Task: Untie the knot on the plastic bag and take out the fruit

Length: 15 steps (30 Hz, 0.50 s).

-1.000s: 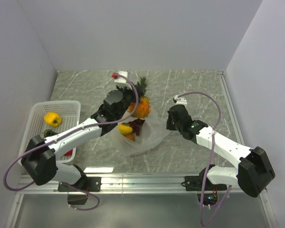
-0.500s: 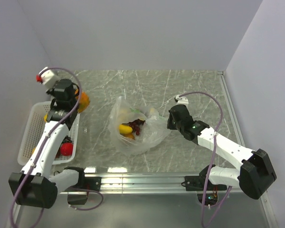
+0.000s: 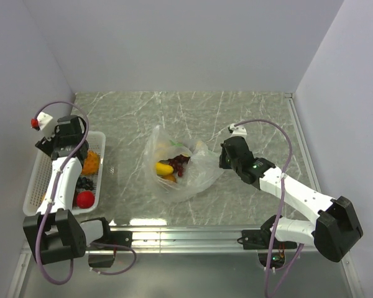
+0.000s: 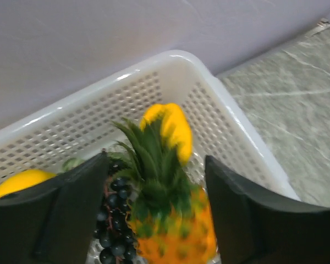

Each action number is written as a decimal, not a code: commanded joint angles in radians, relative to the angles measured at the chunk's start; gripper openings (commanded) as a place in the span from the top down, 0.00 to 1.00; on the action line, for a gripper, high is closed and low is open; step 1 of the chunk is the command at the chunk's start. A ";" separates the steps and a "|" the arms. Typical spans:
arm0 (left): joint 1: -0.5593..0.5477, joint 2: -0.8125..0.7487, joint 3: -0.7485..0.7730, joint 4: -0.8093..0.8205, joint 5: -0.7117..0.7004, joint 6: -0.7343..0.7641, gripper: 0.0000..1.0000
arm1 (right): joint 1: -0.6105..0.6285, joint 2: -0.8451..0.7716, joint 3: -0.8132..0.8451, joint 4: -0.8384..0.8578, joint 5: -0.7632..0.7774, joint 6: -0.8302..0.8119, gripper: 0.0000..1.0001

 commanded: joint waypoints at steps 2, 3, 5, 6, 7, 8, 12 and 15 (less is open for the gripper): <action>-0.014 -0.070 0.057 0.038 0.215 0.039 0.19 | 0.003 -0.036 0.017 0.030 0.040 -0.029 1.00; -0.046 -0.090 0.057 0.046 0.276 0.048 0.18 | 0.002 -0.034 0.024 0.020 0.060 -0.034 1.00; -0.106 -0.145 0.071 0.058 0.412 0.059 0.15 | 0.003 -0.039 0.038 0.013 0.084 -0.049 1.00; -0.176 -0.161 0.080 0.057 0.457 0.063 0.17 | 0.005 -0.039 0.043 0.013 0.094 -0.056 1.00; -0.245 -0.173 0.093 0.048 0.485 0.066 0.19 | 0.003 -0.043 0.046 0.011 0.110 -0.062 1.00; -0.305 -0.190 0.123 0.040 0.499 0.066 0.19 | 0.005 -0.044 0.047 0.013 0.115 -0.074 1.00; -0.659 -0.176 0.215 0.003 0.613 0.054 0.22 | 0.003 -0.042 0.063 0.013 0.130 -0.091 1.00; -0.875 -0.130 0.269 0.006 0.681 0.052 0.23 | 0.005 -0.030 0.066 0.008 0.123 -0.083 1.00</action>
